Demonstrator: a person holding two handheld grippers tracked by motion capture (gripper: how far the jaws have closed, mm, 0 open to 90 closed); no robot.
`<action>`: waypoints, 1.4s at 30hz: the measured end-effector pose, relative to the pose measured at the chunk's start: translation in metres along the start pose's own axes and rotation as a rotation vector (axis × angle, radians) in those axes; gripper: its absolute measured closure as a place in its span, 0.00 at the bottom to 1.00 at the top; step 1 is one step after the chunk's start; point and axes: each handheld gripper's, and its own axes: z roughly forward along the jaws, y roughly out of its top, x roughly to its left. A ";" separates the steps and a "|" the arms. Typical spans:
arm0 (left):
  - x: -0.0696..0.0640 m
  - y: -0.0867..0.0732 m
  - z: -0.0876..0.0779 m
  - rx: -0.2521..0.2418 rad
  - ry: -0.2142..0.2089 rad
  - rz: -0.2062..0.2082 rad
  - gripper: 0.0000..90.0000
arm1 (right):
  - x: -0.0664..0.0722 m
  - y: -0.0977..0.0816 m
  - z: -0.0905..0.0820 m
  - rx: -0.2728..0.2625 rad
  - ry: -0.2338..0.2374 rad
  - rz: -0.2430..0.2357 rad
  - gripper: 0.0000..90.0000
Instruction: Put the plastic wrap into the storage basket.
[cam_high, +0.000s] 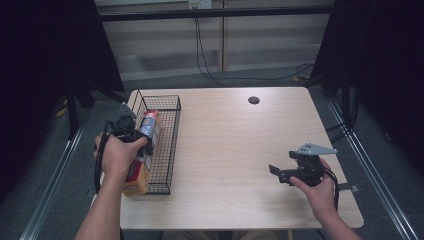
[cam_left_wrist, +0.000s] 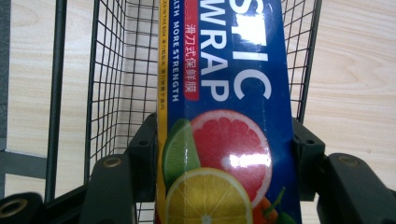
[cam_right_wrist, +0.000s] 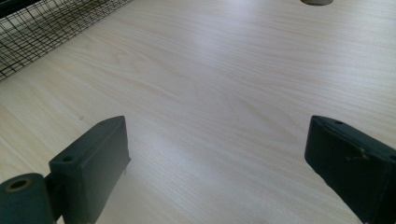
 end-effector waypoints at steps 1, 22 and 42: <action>0.001 0.000 0.000 0.002 0.013 0.011 0.48 | 0.000 0.000 0.000 0.000 -0.002 0.000 0.07; 0.009 -0.005 0.012 0.025 0.012 0.006 0.48 | 0.001 0.000 0.001 0.000 0.000 0.001 0.07; 0.015 -0.005 0.015 0.024 0.037 0.007 0.47 | 0.001 0.000 0.001 0.001 0.003 -0.004 0.07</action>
